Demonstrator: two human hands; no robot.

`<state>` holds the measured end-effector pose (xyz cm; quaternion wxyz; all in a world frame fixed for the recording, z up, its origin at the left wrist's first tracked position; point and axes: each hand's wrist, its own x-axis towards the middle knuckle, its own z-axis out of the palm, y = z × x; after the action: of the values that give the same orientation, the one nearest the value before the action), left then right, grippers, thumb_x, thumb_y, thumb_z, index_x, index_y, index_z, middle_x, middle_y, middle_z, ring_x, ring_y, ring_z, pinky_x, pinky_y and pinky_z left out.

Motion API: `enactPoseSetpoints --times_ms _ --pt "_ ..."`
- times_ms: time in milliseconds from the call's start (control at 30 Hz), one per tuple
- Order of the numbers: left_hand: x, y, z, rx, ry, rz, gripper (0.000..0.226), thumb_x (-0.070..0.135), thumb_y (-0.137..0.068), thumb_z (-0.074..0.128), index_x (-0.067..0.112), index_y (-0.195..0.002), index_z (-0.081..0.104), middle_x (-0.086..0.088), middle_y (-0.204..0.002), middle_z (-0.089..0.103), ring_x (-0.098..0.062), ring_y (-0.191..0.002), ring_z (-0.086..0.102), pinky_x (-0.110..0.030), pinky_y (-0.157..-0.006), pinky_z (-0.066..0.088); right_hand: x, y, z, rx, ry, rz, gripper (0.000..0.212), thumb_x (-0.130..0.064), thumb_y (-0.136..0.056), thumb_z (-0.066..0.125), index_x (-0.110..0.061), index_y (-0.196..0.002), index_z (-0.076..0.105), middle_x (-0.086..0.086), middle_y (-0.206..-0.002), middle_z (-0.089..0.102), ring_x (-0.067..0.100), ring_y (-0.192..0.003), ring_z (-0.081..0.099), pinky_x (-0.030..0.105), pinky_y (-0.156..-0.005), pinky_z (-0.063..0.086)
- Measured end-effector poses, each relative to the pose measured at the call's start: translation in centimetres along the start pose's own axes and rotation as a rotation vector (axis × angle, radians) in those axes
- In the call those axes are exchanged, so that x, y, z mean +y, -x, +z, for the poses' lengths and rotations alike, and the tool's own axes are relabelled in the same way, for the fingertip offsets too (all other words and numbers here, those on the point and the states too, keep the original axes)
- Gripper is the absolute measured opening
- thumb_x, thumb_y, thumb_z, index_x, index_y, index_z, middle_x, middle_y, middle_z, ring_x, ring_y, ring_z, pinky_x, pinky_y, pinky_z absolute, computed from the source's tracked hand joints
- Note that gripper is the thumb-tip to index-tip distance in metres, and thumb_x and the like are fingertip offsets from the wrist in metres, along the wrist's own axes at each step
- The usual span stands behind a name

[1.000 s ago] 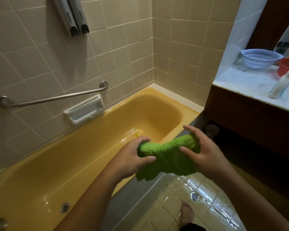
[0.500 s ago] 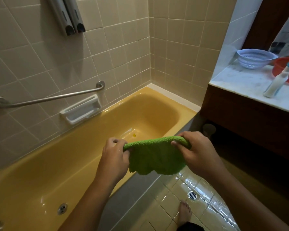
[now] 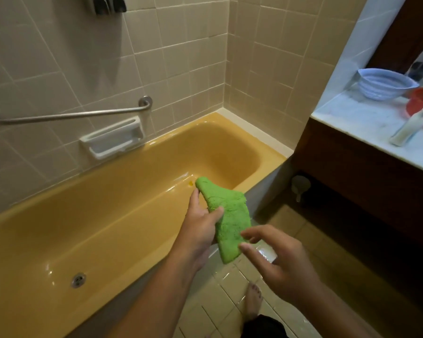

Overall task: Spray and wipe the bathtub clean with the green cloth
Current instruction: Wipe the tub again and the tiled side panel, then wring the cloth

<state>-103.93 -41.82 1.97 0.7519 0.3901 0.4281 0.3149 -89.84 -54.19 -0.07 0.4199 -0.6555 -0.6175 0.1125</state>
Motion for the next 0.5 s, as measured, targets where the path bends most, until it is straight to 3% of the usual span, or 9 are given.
enactPoseSetpoints --times_ms 100,233,400,500 --pt "0.5 0.0 -0.4 -0.038 -0.039 0.045 0.08 0.0 -0.104 0.056 0.045 -0.16 0.022 -0.012 -0.107 0.078 -0.021 -0.09 0.078 -0.032 -0.061 0.06 0.7 -1.2 -0.4 0.094 -0.166 0.321 0.013 -0.042 -0.099 0.063 -0.035 -0.108 0.069 -0.019 -0.103 0.069 0.003 -0.097 0.066 0.032 -0.077 0.057" --pt "0.5 0.2 -0.7 -0.087 -0.074 0.048 0.084 0.0 -0.101 0.06 0.05 -0.158 0.024 -0.016 -0.101 0.078 -0.026 -0.089 0.076 -0.033 -0.067 0.061 1.4 -4.5 -0.2 -0.106 -0.542 0.656 0.023 -0.051 -0.102 0.054 -0.042 -0.123 0.06 -0.011 -0.11 0.072 0.007 -0.099 0.07 0.033 -0.082 0.058" --pt "-0.3 0.3 -0.8 0.005 -0.12 0.096 0.084 -0.004 -0.098 0.064 0.051 -0.154 0.034 -0.017 -0.113 0.076 -0.034 -0.104 0.075 -0.044 -0.081 0.063 2.8 -7.4 1.2 -0.119 -0.58 0.693 0.023 -0.047 -0.095 0.067 -0.032 -0.111 0.064 -0.001 -0.099 0.076 0.018 -0.096 0.073 0.049 -0.088 0.061" --pt "-0.8 0.6 -0.7 0.1 -0.183 0.133 0.088 -0.003 -0.096 0.068 0.055 -0.152 0.036 -0.016 -0.12 0.074 -0.033 -0.108 0.074 -0.051 -0.089 0.061 4.1 -8.6 2.1 -0.263 -0.55 0.715 0.043 -0.059 -0.09 0.068 -0.017 -0.101 0.068 0.005 -0.099 0.075 0.026 -0.099 0.072 0.057 -0.094 0.057"
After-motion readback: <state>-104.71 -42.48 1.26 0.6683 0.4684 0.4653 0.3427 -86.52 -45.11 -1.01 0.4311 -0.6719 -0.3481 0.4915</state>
